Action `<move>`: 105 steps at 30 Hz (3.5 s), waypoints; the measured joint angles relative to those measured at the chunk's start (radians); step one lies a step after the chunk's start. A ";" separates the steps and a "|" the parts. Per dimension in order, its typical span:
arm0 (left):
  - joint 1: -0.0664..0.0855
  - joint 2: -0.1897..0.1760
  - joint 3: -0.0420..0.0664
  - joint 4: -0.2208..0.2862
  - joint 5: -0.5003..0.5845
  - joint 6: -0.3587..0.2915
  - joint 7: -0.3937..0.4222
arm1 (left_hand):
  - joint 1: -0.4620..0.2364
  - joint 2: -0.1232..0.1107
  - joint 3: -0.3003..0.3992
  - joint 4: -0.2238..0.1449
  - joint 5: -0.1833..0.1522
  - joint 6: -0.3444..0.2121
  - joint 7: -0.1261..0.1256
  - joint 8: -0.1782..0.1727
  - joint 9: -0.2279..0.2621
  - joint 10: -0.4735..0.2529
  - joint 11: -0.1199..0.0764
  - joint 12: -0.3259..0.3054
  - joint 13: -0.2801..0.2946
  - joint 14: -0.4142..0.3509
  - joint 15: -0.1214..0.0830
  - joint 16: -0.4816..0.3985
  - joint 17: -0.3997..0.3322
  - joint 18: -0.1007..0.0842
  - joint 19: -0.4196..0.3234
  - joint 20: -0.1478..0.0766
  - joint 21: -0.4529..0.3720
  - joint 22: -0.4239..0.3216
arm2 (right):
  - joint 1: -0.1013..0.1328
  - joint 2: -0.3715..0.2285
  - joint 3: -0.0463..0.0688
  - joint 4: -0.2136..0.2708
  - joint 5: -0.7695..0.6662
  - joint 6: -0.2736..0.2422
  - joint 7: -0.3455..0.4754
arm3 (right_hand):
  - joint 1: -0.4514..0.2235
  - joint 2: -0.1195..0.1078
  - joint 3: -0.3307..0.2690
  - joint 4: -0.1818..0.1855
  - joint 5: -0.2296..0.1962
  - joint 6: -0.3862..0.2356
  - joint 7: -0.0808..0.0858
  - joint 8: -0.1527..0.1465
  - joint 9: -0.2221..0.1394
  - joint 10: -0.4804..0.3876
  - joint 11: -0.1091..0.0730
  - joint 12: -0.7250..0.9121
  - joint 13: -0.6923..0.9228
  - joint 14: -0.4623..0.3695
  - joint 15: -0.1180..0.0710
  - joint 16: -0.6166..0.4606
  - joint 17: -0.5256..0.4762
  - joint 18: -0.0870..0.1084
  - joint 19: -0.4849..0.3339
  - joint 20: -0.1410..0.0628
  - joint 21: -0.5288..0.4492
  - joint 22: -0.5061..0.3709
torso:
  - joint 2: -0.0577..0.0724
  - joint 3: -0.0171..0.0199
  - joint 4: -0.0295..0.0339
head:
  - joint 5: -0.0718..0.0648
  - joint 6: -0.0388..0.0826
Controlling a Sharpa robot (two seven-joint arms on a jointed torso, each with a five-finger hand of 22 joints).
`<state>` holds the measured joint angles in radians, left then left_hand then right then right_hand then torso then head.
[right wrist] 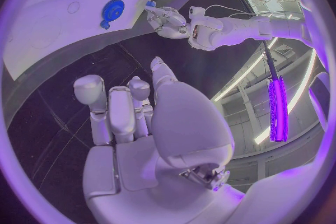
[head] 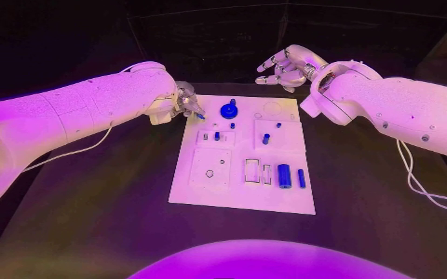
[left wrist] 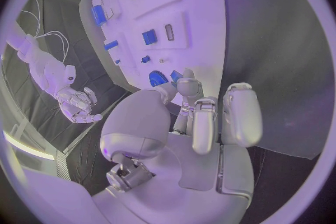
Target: Assemble the parts on the task board
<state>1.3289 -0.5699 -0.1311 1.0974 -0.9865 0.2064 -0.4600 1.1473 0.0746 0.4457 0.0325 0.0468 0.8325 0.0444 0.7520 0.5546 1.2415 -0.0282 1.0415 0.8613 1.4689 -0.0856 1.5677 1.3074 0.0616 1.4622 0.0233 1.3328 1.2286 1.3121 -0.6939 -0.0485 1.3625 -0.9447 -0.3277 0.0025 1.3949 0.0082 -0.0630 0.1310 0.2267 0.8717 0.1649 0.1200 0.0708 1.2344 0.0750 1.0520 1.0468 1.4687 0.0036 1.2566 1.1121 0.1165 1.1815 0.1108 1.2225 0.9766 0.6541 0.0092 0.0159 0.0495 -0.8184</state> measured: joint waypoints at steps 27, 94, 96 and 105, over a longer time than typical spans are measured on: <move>-0.041 -0.111 -0.003 0.213 -0.003 -0.231 0.040 | -0.025 -0.040 0.053 -0.023 0.000 -0.002 -0.002 0.001 0.011 0.004 -0.004 0.000 -0.009 0.000 0.000 0.000 0.000 0.000 0.004 -0.003 0.000 0.005 | 0.000 -0.007 0.000 -0.003 0.002 0.008 -0.002 | 0.000 0.000 -0.003 0.003 0.000 0.000 0.000 0.000 0.000 0.000 0.000 0.000 -0.001 0.000 0.000 0.000 0.000 0.000 0.000 0.000 -0.004 0.000 | -0.001 -0.0004 0.0027 | 0.011 -0.002; -0.098 -0.143 -0.005 0.260 -0.026 -0.262 0.046 | 0.005 -0.099 0.054 -0.035 -0.004 -0.006 0.002 -0.001 0.011 0.006 -0.001 -0.009 -0.013 0.000 0.000 0.000 0.000 0.000 0.004 -0.003 0.000 0.009 | -0.001 -0.008 0.000 -0.006 0.002 0.010 -0.001 | 0.000 0.000 -0.006 0.006 0.000 0.000 0.000 0.000 0.000 0.000 0.000 0.000 -0.001 0.000 0.000 0.000 0.001 0.000 0.000 0.000 -0.004 0.000 | 0.000 -0.0001 0.0025 | 0.018 -0.015; -0.098 -0.142 -0.005 0.260 -0.029 -0.262 0.046 | 0.005 -0.099 0.054 -0.035 -0.004 -0.006 0.002 -0.001 0.011 0.006 -0.001 -0.009 -0.013 0.000 0.000 0.000 0.000 0.000 0.004 -0.003 0.000 0.009 | -0.001 -0.007 0.000 -0.006 0.002 0.010 0.000 | 0.000 0.000 -0.006 0.006 0.000 0.000 0.000 0.000 0.000 0.000 0.000 0.000 -0.001 0.000 0.000 0.000 0.001 0.000 0.000 0.000 -0.004 0.000 | 0.000 -0.0001 0.0023 | 0.018 -0.016; -0.099 -0.141 -0.004 0.260 -0.035 -0.260 0.046 | 0.005 -0.099 0.054 -0.035 -0.004 -0.006 0.002 -0.001 0.011 0.007 0.000 -0.009 -0.013 -0.004 -0.004 0.000 0.000 0.000 0.004 -0.003 0.000 0.009 | -0.001 -0.007 0.000 -0.007 0.002 0.010 0.000 | 0.000 0.000 -0.006 0.006 0.000 0.000 0.000 0.000 0.000 0.000 0.000 0.000 -0.001 0.000 0.000 0.000 0.001 0.000 0.000 0.000 -0.004 0.000 | 0.000 -0.0001 0.0021 | 0.017 -0.018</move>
<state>1.2304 -0.7112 -0.1352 1.3574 -1.0220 -0.0531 -0.4135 1.1519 -0.0242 0.4999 -0.0030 0.0424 0.8266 0.0466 0.7514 0.5660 1.2487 -0.0282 1.0330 0.8483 1.4651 -0.0892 1.5677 1.3074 0.0615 1.4657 0.0199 1.3328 1.2371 1.3108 -0.7008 -0.0490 1.3552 -0.9422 -0.3178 0.0023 1.3948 0.0082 -0.0690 0.1370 0.2267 0.8717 0.1649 0.1200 0.0707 1.2344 0.0750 1.0520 1.0462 1.4687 0.0036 1.2566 1.1126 0.1166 1.1815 0.1108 1.2188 0.9762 0.6540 0.0091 0.0180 0.0667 -0.8362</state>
